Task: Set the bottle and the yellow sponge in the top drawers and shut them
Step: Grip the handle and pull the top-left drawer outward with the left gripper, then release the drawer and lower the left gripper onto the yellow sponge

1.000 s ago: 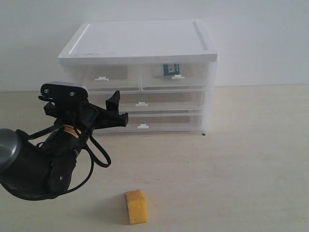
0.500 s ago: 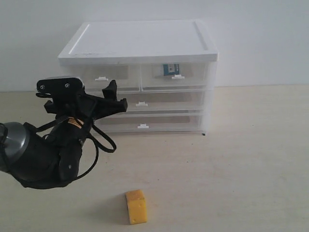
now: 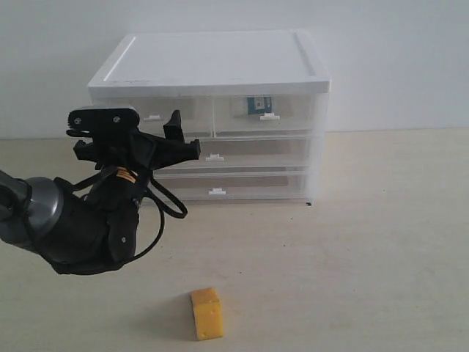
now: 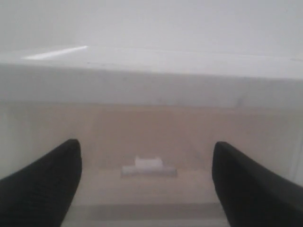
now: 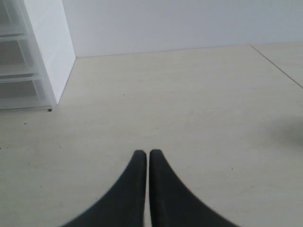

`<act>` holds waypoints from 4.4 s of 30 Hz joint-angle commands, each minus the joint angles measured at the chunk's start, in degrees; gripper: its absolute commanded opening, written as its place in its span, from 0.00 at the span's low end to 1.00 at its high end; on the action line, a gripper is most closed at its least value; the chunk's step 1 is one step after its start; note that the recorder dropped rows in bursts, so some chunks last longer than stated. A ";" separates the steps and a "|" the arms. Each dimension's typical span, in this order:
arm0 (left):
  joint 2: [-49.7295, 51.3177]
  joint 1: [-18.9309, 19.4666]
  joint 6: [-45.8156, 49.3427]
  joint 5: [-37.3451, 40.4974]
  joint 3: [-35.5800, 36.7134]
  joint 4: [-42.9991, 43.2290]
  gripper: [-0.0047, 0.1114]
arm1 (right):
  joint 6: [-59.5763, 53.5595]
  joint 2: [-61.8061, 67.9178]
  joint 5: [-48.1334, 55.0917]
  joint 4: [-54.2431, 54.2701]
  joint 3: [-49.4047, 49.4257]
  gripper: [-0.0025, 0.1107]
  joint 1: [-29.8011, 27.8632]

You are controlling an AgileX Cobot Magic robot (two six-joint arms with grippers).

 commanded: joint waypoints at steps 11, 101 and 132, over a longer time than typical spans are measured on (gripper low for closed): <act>1.86 0.46 2.44 -0.42 -0.79 0.25 0.65 | 0.00 -0.33 -0.23 -0.30 0.26 0.02 -0.09; -38.86 -19.61 28.42 37.27 27.68 -13.74 0.35 | 0.00 -0.33 -0.35 -0.30 0.26 0.02 -0.09; -28.67 -19.61 9.66 109.02 -0.92 6.34 0.08 | 0.00 -0.33 -0.35 -0.30 0.26 0.02 -0.09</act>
